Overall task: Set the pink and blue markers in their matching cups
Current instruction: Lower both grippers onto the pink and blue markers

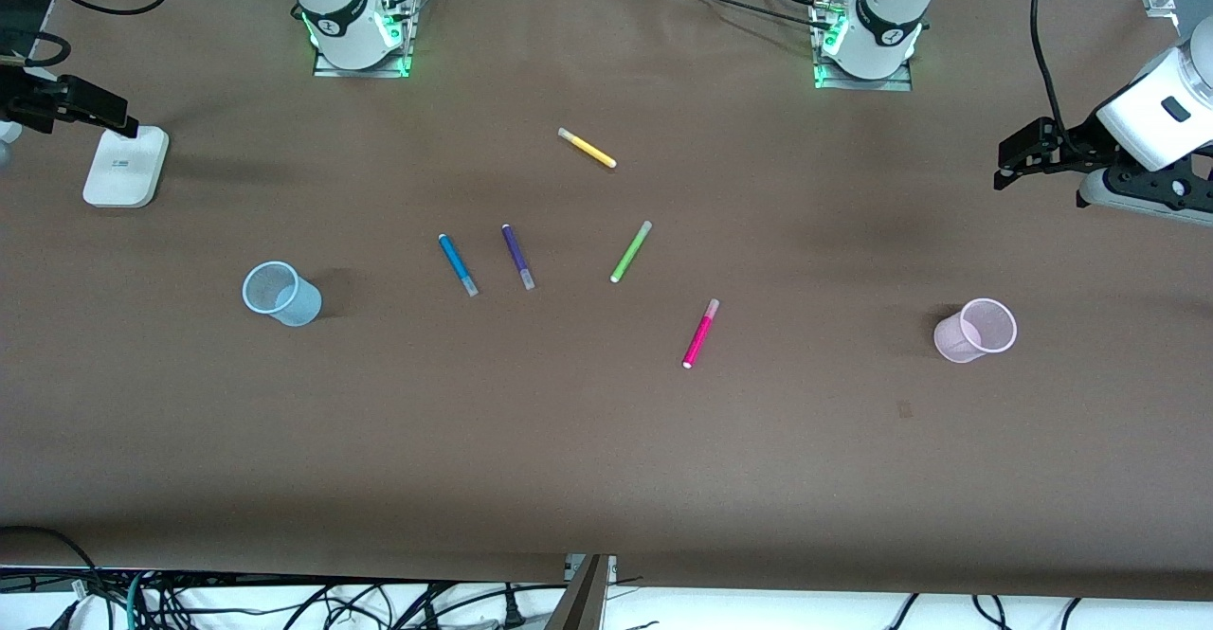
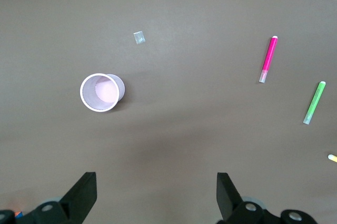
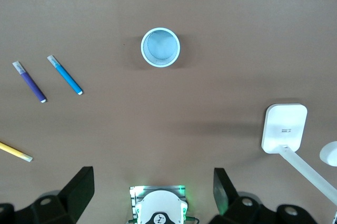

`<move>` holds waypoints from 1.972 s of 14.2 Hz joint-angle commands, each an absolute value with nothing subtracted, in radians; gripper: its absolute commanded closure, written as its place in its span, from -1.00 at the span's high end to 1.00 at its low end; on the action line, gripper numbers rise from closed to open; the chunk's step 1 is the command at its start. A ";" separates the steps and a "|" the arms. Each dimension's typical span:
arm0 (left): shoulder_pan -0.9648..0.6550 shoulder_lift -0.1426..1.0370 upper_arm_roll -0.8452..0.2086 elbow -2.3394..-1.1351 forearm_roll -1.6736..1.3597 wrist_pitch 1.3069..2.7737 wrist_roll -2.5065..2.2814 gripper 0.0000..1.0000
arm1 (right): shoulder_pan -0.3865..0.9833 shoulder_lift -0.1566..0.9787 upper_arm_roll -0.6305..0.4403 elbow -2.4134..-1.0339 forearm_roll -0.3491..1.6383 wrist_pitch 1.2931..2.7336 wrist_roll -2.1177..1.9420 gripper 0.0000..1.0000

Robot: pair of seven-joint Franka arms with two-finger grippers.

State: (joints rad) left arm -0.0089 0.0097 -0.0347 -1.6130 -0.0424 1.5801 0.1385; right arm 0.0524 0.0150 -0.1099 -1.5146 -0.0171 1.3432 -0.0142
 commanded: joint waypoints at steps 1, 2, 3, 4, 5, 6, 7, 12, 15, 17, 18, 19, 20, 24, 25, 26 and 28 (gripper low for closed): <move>-0.002 0.023 -0.032 -1.583 -0.057 1.565 0.143 1.00 | 0.046 0.025 -0.106 -1.489 -0.002 1.338 -0.012 1.00; -0.002 0.023 -0.032 -1.583 -0.051 1.566 0.141 1.00 | 0.046 0.025 -0.106 -1.489 -0.003 1.338 -0.012 1.00; 0.000 0.023 -0.032 -1.585 -0.049 1.566 0.143 1.00 | 0.046 0.026 -0.106 -1.489 -0.005 1.336 -0.014 1.00; 0.002 0.023 -0.031 -1.585 -0.049 1.566 0.144 1.00 | 0.045 0.026 -0.106 -1.489 -0.002 1.336 -0.014 1.00; 0.002 0.023 -0.029 -1.585 -0.049 1.565 0.144 1.00 | 0.044 0.028 -0.106 -1.489 -0.002 1.338 -0.014 1.00; 0.002 0.023 -0.029 -1.585 -0.049 1.565 0.143 1.00 | 0.044 0.028 -0.106 -1.489 -0.002 1.339 -0.011 1.00; 0.002 0.023 -0.031 -1.585 -0.049 1.566 0.143 1.00 | 0.046 0.028 -0.106 -1.489 -0.002 1.344 -0.009 1.00; -0.031 0.064 -0.061 -1.586 -0.070 1.630 0.132 1.00 | 0.054 0.093 -0.104 -1.489 -0.002 1.383 0.006 1.00; -0.037 0.147 -0.150 -1.594 -0.097 1.734 0.129 1.00 | 0.057 0.112 -0.101 -1.489 0.002 1.408 -0.003 1.00; -0.037 0.210 -0.184 -1.612 -0.097 1.813 0.129 1.00 | 0.061 0.144 -0.092 -1.489 0.002 1.411 -0.005 1.00; -0.038 0.241 -0.202 -1.621 -0.097 1.857 0.121 1.00 | 0.069 0.153 -0.091 -1.489 -0.002 1.410 -0.005 1.00; -0.040 0.274 -0.224 -1.632 -0.097 1.902 0.094 1.00 | 0.081 0.163 -0.091 -1.489 -0.002 1.411 -0.005 1.00; -0.044 0.310 -0.241 -1.640 -0.095 1.943 0.086 1.00 | 0.092 0.184 -0.091 -1.489 0.002 1.413 -0.003 1.00; -0.135 0.454 -0.253 -1.687 -0.077 2.135 0.037 1.00 | 0.181 0.297 -0.091 -1.499 0.018 1.514 -0.003 1.00; -0.176 0.466 -0.250 -1.716 -0.075 2.170 0.002 1.00 | 0.207 0.333 -0.091 -1.500 0.018 1.546 -0.003 1.00; -0.199 0.485 -0.250 -1.750 -0.051 2.228 -0.020 1.00 | 0.231 0.362 -0.091 -1.500 0.020 1.571 -0.003 1.00; -0.245 0.509 -0.250 -1.828 0.000 2.363 -0.116 1.00 | 0.293 0.411 -0.091 -1.502 0.020 1.618 -0.003 1.00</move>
